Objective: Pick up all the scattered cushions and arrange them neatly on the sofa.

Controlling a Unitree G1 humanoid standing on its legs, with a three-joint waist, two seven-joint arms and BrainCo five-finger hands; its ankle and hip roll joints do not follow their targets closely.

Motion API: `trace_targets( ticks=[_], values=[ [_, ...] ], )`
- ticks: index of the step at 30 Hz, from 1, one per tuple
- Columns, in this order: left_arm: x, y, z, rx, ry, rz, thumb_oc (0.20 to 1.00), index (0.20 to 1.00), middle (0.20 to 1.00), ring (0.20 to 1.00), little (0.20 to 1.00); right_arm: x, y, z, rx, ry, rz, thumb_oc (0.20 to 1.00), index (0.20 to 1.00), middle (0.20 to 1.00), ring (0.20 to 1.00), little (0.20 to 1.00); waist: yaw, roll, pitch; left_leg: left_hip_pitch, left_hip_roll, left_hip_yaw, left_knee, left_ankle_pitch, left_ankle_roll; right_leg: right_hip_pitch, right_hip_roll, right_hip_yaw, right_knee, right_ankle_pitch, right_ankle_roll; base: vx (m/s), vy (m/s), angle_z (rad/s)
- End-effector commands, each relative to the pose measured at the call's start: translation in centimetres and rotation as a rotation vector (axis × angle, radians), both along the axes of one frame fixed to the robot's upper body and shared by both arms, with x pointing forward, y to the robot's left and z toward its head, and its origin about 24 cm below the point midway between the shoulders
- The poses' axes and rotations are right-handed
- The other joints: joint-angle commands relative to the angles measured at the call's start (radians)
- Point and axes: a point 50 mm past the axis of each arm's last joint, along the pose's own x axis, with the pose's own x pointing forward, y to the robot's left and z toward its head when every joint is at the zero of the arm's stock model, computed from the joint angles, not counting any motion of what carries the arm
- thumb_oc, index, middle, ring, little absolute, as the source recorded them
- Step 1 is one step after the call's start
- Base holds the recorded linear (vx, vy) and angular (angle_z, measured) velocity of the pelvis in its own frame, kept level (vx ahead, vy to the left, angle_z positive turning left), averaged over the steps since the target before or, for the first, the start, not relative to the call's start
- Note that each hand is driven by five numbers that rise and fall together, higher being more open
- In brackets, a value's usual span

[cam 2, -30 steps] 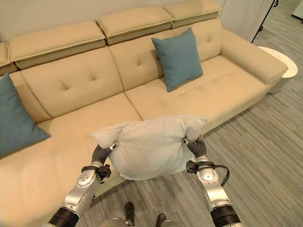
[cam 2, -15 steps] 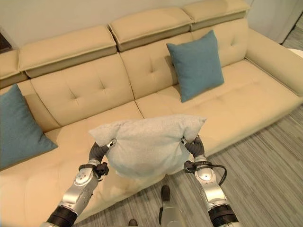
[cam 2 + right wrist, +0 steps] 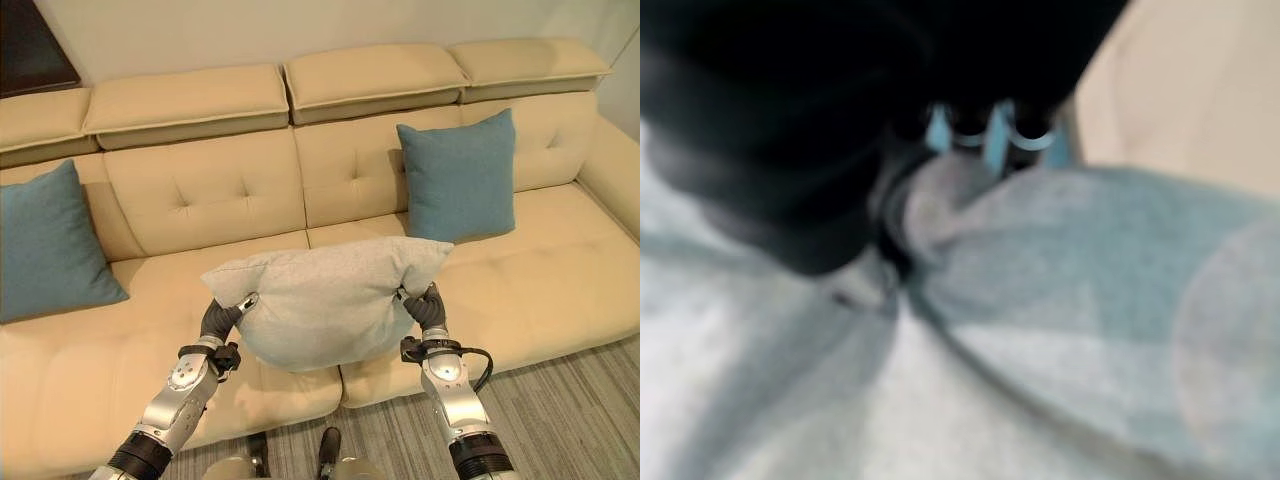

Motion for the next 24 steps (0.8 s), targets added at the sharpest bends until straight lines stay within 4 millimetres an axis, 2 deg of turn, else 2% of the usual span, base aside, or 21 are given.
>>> trace_targets(
  ticks=[1,4,5,7,8,10,12,15,24],
  values=[
    [1.4,-0.7,3.7,-0.024,-0.196,-0.058,0.200,0.200,0.200,0.200,0.200,1.1,1.0,3.6,0.036,-0.210,0.032,0.200,0.200,0.200,0.200,0.200,0.025,-0.038,-0.062,0.036,-0.046,0.013,0.042,-0.093,-0.013,-0.004,-0.138,0.103,0.181,-0.078,0.166,0.04,0.129,-0.22],
    [1.4,0.1,3.8,-0.007,-0.204,-0.039,0.200,0.200,0.200,0.200,0.200,1.5,1.6,3.8,0.044,-0.222,0.044,0.200,0.200,0.200,0.200,0.200,0.028,-0.032,-0.057,0.060,-0.046,0.018,0.022,-0.096,0.001,-0.057,-0.152,0.133,0.278,-0.069,0.191,0.05,0.090,-0.16],
    [1.4,0.3,3.9,0.004,-0.211,-0.037,0.200,0.200,0.200,0.200,0.200,1.5,1.7,3.9,0.049,-0.226,0.046,0.200,0.200,0.200,0.200,0.200,0.019,-0.030,-0.056,0.076,-0.052,0.008,0.013,-0.101,0.006,-0.086,-0.129,0.202,0.292,-0.073,0.187,0.10,0.052,0.07],
    [1.5,0.5,4.1,-0.001,-0.218,-0.031,0.200,0.200,0.200,0.200,0.200,1.5,1.5,3.9,0.052,-0.229,0.038,0.200,0.200,0.200,0.200,0.200,0.012,-0.030,-0.057,0.083,-0.059,-0.007,0.012,-0.105,0.008,-0.096,-0.119,0.257,0.249,-0.060,0.186,0.09,0.009,0.22],
    [1.5,0.5,4.1,-0.001,-0.218,-0.031,0.200,0.200,0.200,0.200,0.200,1.5,1.5,3.9,0.052,-0.229,0.038,0.200,0.200,0.200,0.200,0.200,0.012,-0.030,-0.057,0.083,-0.059,-0.007,0.012,-0.106,0.008,-0.095,-0.119,0.257,0.247,-0.059,0.186,0.06,-0.028,0.36],
    [1.8,0.5,4.4,0.000,-0.234,-0.026,0.200,0.200,0.200,0.200,0.200,1.7,1.7,4.1,0.053,-0.236,0.043,0.200,0.200,0.200,0.200,0.200,0.004,-0.035,-0.050,0.084,-0.067,-0.030,0.024,-0.113,0.006,-0.117,-0.121,0.300,0.193,-0.034,0.192,0.08,-0.066,0.39],
    [1.7,0.8,4.4,0.003,-0.234,-0.012,0.200,0.200,0.200,0.200,0.200,1.8,1.7,4.1,0.046,-0.238,0.039,0.200,0.200,0.200,0.200,0.200,0.009,-0.042,-0.058,0.090,-0.074,-0.039,0.024,-0.119,0.001,-0.095,-0.131,0.289,0.151,-0.011,0.200,0.09,-0.107,0.48],
    [1.4,1.0,4.1,0.000,-0.225,-0.008,0.200,0.200,0.200,0.200,0.200,1.9,1.6,4.2,0.037,-0.240,0.042,0.200,0.200,0.200,0.200,0.200,0.012,-0.041,-0.075,0.100,-0.073,-0.043,0.010,-0.116,-0.003,-0.070,-0.132,0.284,0.121,-0.008,0.198,0.12,-0.077,0.09],
    [0.9,1.4,3.7,0.004,-0.205,0.005,0.200,0.200,0.200,0.200,0.200,1.3,0.4,4.2,-0.010,-0.228,0.027,0.200,0.200,0.200,0.200,0.200,0.023,-0.035,-0.099,0.144,-0.060,-0.072,-0.014,-0.121,-0.022,0.013,-0.119,0.220,0.080,-0.043,0.172,0.10,-0.060,0.13]
  ],
)
